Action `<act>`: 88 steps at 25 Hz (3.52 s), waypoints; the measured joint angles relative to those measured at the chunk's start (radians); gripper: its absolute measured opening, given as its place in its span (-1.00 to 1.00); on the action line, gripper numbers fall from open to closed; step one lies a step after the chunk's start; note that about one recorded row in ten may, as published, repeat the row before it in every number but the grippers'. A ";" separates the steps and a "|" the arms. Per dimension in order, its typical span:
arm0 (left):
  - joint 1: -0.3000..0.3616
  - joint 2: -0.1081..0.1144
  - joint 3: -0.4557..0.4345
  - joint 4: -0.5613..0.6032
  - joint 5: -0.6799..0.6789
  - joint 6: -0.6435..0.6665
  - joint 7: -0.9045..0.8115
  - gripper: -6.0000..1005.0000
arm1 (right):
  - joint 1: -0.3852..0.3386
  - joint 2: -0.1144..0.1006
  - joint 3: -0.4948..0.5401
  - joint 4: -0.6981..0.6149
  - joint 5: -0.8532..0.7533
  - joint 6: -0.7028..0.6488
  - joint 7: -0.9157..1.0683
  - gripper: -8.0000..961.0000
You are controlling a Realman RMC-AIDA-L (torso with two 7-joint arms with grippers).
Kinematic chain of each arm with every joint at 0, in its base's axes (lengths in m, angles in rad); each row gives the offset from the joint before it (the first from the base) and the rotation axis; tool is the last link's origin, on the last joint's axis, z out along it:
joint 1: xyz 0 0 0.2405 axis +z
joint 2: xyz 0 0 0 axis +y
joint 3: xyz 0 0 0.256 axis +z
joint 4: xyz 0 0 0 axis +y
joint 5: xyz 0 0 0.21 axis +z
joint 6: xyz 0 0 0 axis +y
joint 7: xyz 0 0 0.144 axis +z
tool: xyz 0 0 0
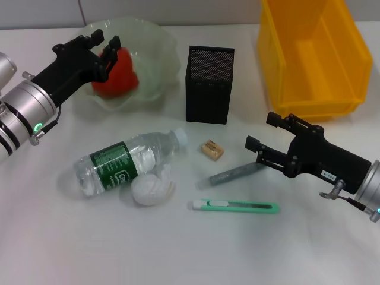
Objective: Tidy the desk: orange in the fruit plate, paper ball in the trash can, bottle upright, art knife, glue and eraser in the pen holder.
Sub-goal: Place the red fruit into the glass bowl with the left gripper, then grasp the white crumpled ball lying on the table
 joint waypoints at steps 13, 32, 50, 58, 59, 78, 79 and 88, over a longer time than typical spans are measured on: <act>0.027 0.012 0.110 0.069 -0.001 0.189 -0.247 0.33 | -0.001 -0.002 0.010 -0.005 0.006 -0.015 0.002 0.62; 0.189 0.061 0.335 0.284 0.071 0.564 -0.432 0.59 | -0.024 -0.009 -0.006 -0.107 -0.005 -0.105 0.121 0.62; 0.104 0.044 0.329 0.658 0.554 0.639 -0.826 0.58 | -0.054 -0.006 -0.014 -0.131 -0.013 -0.135 0.101 0.62; 0.067 0.020 0.367 0.861 0.711 0.658 -0.853 0.58 | -0.047 -0.005 -0.021 -0.129 -0.019 -0.124 0.097 0.62; 0.067 0.020 0.377 0.877 0.720 0.660 -0.854 0.57 | -0.047 -0.005 -0.020 -0.129 -0.019 -0.119 0.098 0.62; 0.058 0.010 0.656 0.990 0.855 0.590 -0.830 0.56 | -0.045 -0.003 -0.022 -0.117 -0.012 -0.084 0.115 0.62; 0.060 0.011 0.671 0.987 0.874 0.571 -0.823 0.56 | -0.045 -0.002 -0.023 -0.116 -0.012 -0.083 0.115 0.62; 0.068 0.009 0.752 0.985 0.910 0.491 -0.808 0.56 | -0.048 -0.003 -0.023 -0.117 -0.015 -0.079 0.109 0.62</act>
